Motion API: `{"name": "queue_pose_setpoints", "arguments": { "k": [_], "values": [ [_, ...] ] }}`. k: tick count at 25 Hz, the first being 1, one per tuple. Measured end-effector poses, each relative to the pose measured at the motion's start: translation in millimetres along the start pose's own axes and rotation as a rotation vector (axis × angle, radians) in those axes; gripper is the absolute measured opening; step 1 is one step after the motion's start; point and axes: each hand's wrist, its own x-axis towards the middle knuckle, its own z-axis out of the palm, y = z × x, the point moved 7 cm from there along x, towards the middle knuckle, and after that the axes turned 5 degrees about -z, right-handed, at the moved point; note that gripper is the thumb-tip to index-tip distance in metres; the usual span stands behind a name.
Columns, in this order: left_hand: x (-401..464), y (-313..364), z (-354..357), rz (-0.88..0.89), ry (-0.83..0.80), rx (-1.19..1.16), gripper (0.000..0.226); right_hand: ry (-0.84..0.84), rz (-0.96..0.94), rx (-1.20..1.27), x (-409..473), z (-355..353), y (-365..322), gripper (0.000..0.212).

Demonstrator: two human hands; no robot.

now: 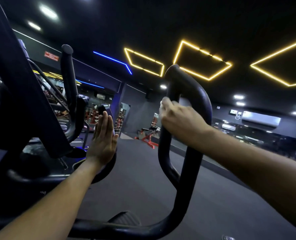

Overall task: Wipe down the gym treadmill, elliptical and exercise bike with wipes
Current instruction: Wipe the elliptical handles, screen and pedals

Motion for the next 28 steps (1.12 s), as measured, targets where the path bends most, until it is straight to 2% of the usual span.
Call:
{"name": "queue_pose_setpoints", "arguments": {
  "k": [4, 7, 11, 14, 16, 20, 23, 28],
  "values": [
    [0, 0, -1, 0.029, 0.009, 0.001, 0.067, -0.036, -0.161, -0.046, -38, 41, -41, 0.043],
    [-2, -3, 1, 0.000, -0.006, -0.005, 0.067, -0.051, -0.183, -0.039, -34, 40, -41, 0.050],
    [-3, -3, 2, 0.018, -0.003, -0.025, 0.066, 0.036, -0.112, -0.049, -5, -5, -5, 0.046],
    [-4, -2, 1, 0.061, 0.021, -0.022, 0.066, 0.041, -0.003, -0.066, 16, -32, 18, 0.028],
    [-4, -3, 1, 0.063, 0.028, -0.030, 0.066, 0.012, 0.056, -0.082, 23, -33, 23, 0.020],
    [-6, -4, 3, 0.078, 0.031, -0.022, 0.066, 0.019, 0.124, -0.009, 22, -24, 26, 0.017],
    [-5, -5, 4, 0.046, 0.007, -0.009, 0.067, 0.005, 0.027, 0.029, 5, -8, 9, 0.020],
    [-7, -2, 1, 0.046, 0.015, 0.013, 0.067, -0.144, -0.192, 0.126, -47, 42, -57, 0.038]
  ]
}}
